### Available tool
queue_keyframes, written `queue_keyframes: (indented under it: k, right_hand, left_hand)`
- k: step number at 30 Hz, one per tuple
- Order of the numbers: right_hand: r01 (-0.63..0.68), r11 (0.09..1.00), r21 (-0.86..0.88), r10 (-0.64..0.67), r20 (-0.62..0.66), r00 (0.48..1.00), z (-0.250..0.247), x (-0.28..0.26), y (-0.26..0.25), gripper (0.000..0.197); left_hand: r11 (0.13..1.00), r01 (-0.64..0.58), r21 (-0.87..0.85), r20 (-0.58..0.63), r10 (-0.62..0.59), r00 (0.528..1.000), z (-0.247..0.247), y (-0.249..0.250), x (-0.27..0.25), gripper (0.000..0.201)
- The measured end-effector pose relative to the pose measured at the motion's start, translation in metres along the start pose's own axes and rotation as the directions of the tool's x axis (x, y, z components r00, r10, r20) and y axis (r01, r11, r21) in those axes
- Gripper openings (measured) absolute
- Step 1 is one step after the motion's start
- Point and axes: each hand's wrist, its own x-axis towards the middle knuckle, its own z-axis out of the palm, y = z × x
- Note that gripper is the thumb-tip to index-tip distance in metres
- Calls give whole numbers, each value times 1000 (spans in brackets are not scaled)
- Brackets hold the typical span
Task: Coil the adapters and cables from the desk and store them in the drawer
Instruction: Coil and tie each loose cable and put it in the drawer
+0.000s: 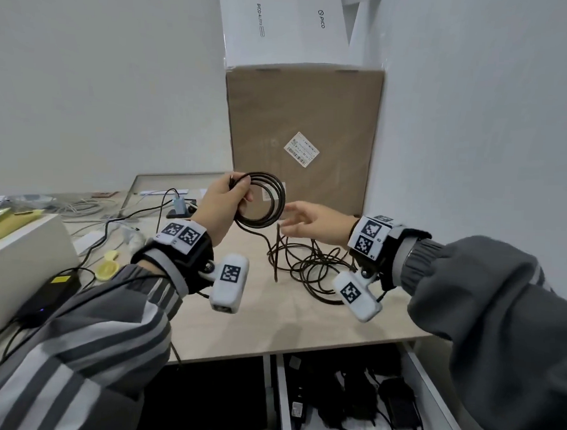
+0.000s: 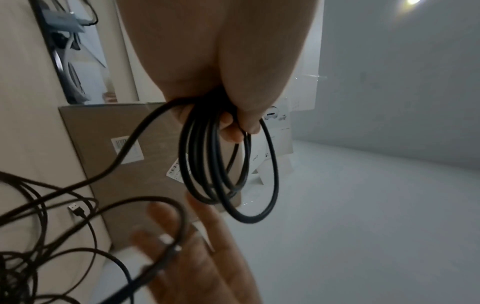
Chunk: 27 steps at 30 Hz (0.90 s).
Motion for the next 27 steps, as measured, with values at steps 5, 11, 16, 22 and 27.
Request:
queue_keyframes:
  k: [5,11,16,22,27]
  right_hand:
    - [14,989,-145,-34,-135,990,16,-18,-6,56]
    - [88,973,-211,-94,-18,995,26,-44,-19,57]
    - [82,973,-218,-87,-12,996,40,-69,-21,47]
    - [-64,923,-379,40,-72,997,37,-99,0,31]
    - [-279,792,-543,163,-252,954,30,-127,24,45]
  left_hand:
    - [989,38,-142,4,-38,999,9,14,-13,16]
    - [955,70,-287,22,-67,998,23,28,-32,13]
    - [946,56,-320,-131,-102,986,31,29,-45,17]
    - [943,30,-330,-321,-142,936,28,29,-62,15]
    - [936,41,-349,-272,-143,952,38,39,-86,13]
